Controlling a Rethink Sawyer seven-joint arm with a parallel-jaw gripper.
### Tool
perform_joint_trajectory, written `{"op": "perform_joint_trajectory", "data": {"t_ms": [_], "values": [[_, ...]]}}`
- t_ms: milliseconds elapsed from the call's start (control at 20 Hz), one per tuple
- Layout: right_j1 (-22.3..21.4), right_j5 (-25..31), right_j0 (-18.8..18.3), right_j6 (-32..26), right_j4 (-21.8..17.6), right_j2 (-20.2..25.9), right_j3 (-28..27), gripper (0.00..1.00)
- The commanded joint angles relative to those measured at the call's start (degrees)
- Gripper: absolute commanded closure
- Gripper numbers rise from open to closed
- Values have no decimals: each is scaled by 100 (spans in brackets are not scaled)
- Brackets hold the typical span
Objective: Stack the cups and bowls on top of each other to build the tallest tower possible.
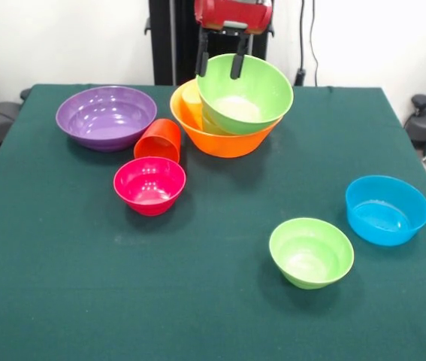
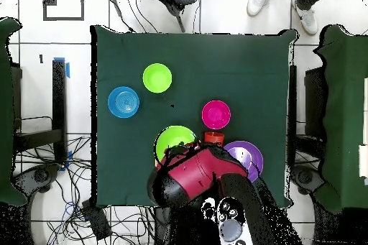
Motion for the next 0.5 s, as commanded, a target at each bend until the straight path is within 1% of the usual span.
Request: {"op": "perform_joint_trajectory", "data": {"t_ms": [50, 300, 500], "values": [[500, 305, -20, -474, -545, 29, -148, 0], [538, 251, -22, -433, -673, -55, -138, 0], [511, 306, -50, -485, -664, -25, -151, 0]]}}
